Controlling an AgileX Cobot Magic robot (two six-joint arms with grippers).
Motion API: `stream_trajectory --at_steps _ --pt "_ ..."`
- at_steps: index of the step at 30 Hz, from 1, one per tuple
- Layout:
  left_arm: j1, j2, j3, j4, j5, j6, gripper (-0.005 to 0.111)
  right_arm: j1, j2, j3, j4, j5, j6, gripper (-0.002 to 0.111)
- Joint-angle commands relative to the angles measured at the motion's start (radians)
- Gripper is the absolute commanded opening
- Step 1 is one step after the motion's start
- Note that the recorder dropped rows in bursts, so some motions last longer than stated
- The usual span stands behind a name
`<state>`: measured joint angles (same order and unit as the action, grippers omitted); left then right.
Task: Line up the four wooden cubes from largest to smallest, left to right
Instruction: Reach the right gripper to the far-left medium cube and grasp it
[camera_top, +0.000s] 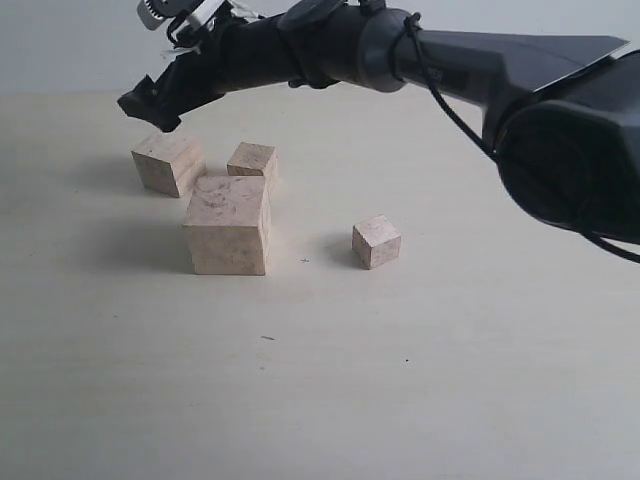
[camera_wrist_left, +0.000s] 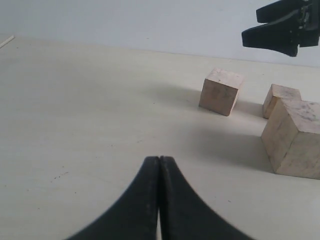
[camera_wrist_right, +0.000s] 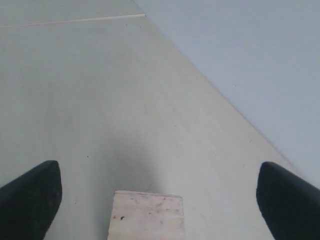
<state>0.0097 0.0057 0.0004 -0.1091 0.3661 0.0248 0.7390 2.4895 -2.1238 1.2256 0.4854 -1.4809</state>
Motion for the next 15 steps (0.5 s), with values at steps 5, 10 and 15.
stream_trajectory --at_steps 5,10,15 --pt "-0.005 -0.006 0.0 0.001 -0.01 -0.003 0.0 -0.006 0.086 -0.068 0.068 0.015 -0.065 0.105" --pt "-0.005 -0.006 0.0 0.001 -0.01 -0.003 0.0 -0.006 0.111 -0.068 0.076 0.015 -0.064 0.105" --pt "-0.005 -0.006 0.0 0.001 -0.01 -0.003 0.0 -0.006 0.127 -0.068 0.077 0.013 -0.067 0.105"
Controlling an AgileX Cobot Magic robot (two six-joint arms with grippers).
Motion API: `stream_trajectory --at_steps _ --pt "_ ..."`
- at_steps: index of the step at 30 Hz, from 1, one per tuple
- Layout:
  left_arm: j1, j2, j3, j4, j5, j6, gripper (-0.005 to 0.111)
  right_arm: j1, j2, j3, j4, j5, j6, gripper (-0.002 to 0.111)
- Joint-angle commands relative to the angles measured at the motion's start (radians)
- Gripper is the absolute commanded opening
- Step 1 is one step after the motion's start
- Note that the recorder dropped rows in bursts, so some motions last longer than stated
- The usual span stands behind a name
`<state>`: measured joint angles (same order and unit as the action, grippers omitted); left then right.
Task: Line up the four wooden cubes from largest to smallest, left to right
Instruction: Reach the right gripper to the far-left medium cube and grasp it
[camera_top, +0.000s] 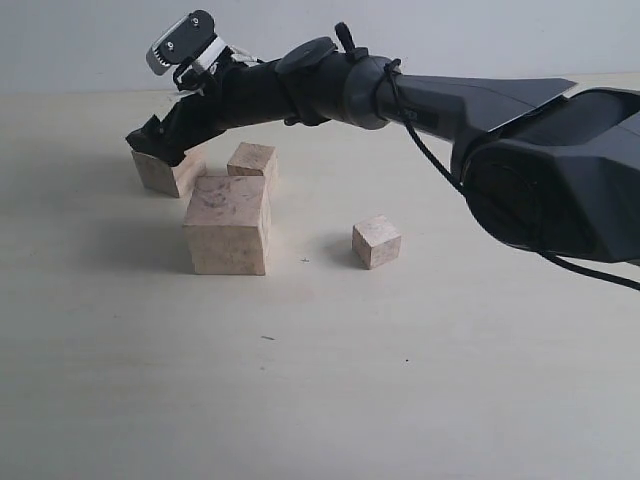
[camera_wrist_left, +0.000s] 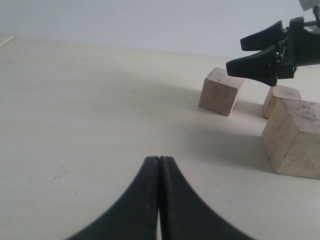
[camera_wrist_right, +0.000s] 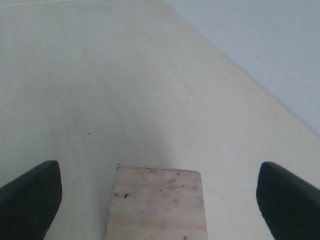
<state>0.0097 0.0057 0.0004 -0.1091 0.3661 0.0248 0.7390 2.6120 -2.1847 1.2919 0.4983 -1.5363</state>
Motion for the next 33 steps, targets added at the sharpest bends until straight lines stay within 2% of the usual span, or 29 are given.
stream_trajectory --at_steps 1,17,19,20,22,23,30,33 --pt "-0.005 -0.006 0.0 0.001 -0.01 -0.003 0.0 -0.006 0.005 -0.007 0.011 0.0 -0.012 0.105" --pt "-0.005 -0.006 0.0 0.001 -0.01 -0.003 0.0 -0.006 0.072 -0.007 0.014 -0.027 -0.012 0.105" --pt "-0.005 -0.006 0.0 0.001 -0.01 -0.003 0.0 -0.006 0.081 -0.007 0.014 -0.039 -0.012 0.101" --pt "-0.005 -0.006 0.0 0.001 -0.01 -0.003 0.0 -0.006 0.082 -0.007 0.014 -0.042 -0.012 0.098" --pt "-0.005 -0.006 0.0 0.001 -0.01 -0.003 0.0 -0.006 0.082 -0.007 0.018 -0.045 -0.012 0.082" --pt "-0.005 -0.006 0.0 0.001 -0.01 -0.003 0.0 -0.006 0.08 -0.008 0.018 -0.045 -0.007 0.068" --pt "-0.005 -0.006 0.0 0.001 -0.01 -0.003 0.0 -0.006 0.05 -0.009 0.012 -0.03 -0.007 0.002" --pt "-0.005 -0.006 0.0 0.001 -0.01 -0.003 0.0 -0.006 0.02 -0.009 0.012 -0.023 -0.009 0.0"
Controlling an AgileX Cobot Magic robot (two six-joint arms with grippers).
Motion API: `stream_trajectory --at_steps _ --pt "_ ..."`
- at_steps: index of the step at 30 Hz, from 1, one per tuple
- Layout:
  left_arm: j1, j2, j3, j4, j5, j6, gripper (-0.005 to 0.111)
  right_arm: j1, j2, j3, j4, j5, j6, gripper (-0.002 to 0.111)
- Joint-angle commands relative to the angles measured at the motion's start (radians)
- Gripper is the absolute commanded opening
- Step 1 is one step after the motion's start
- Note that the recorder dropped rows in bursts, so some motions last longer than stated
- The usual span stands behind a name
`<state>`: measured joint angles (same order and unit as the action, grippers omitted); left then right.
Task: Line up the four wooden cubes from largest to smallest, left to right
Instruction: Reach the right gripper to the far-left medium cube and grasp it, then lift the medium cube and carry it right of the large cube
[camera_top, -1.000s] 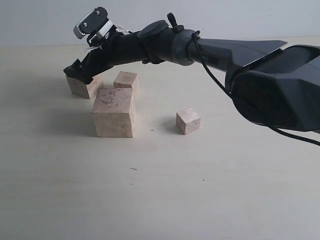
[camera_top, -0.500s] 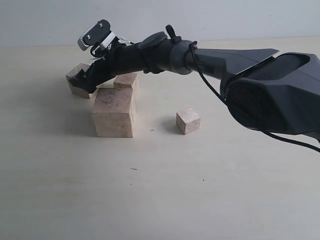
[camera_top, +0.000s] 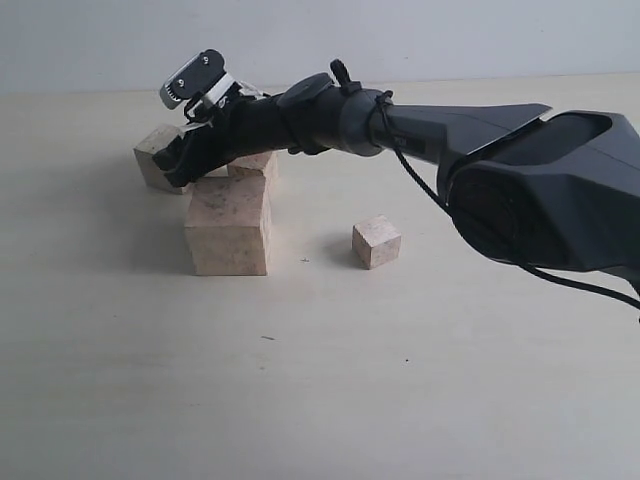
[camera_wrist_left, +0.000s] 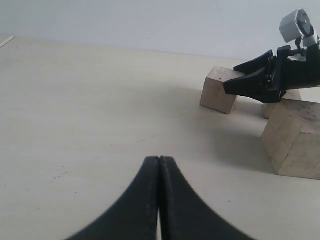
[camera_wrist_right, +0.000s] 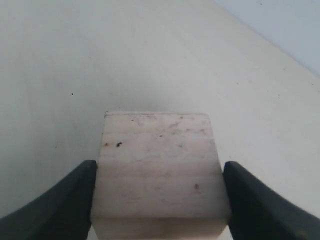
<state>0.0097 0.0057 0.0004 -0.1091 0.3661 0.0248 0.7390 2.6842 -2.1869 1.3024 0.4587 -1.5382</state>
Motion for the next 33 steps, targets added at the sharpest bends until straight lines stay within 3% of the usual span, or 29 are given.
stream_trajectory --at_steps 1,5,10,16,20,28,33 --pt "-0.005 -0.006 0.0 0.001 -0.01 -0.003 0.0 -0.006 -0.066 -0.007 0.002 0.02 -0.007 0.0" --pt "-0.005 -0.006 0.0 0.001 -0.01 -0.003 0.0 -0.006 -0.13 -0.007 -0.006 0.071 -0.007 0.0" --pt "-0.005 -0.006 0.0 0.001 -0.01 -0.003 0.0 -0.006 -0.252 -0.007 -0.196 0.213 0.03 0.0" --pt "-0.005 -0.006 0.0 0.001 -0.01 -0.003 0.0 -0.009 -0.379 -0.007 -0.59 0.304 0.446 0.0" --pt "-0.005 -0.006 0.0 0.001 -0.01 -0.003 0.0 -0.022 -0.45 -0.007 -0.789 0.455 0.564 0.0" --pt "-0.005 -0.006 0.0 0.001 -0.01 -0.003 0.0 -0.089 -0.558 -0.003 -0.881 0.762 0.574 0.0" --pt "-0.005 -0.006 0.0 0.001 -0.01 -0.003 0.0 -0.207 -0.58 -0.001 -0.875 0.762 0.58 0.0"
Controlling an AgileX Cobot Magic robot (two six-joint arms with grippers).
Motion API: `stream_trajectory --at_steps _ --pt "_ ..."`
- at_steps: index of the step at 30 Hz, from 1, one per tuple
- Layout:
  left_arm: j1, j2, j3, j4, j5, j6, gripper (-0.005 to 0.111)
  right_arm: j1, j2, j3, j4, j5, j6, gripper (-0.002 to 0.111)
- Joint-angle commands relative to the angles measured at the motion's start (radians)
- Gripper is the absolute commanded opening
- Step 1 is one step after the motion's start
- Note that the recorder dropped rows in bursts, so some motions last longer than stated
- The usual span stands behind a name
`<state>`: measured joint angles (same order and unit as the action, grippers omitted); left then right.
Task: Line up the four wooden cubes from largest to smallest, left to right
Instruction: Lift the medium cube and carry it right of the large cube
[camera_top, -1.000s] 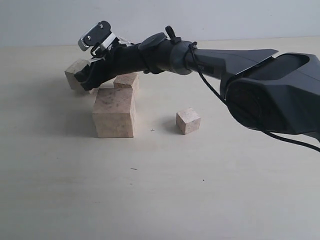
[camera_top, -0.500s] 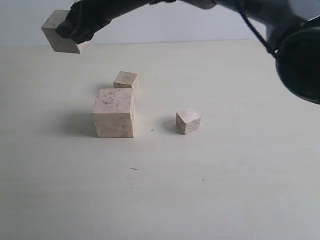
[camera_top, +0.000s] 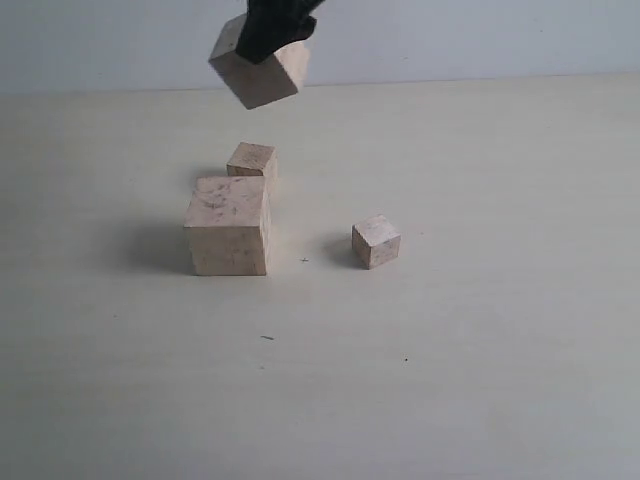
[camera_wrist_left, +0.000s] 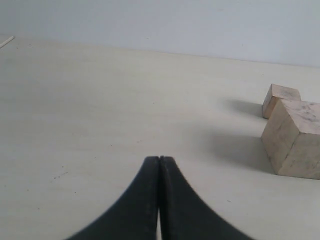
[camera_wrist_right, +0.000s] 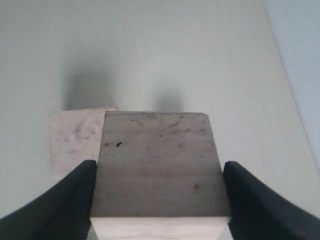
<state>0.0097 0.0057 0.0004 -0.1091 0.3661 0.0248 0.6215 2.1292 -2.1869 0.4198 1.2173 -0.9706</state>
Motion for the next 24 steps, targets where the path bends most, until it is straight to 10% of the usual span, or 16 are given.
stream_trajectory --at_steps 1,24 --pt "-0.005 -0.006 0.0 0.001 -0.01 -0.003 0.0 -0.123 -0.031 0.012 0.037 0.004 0.021 0.0" --pt "-0.005 -0.006 0.0 0.001 -0.01 -0.003 0.0 -0.237 0.113 0.534 0.546 -0.068 -0.66 0.0"
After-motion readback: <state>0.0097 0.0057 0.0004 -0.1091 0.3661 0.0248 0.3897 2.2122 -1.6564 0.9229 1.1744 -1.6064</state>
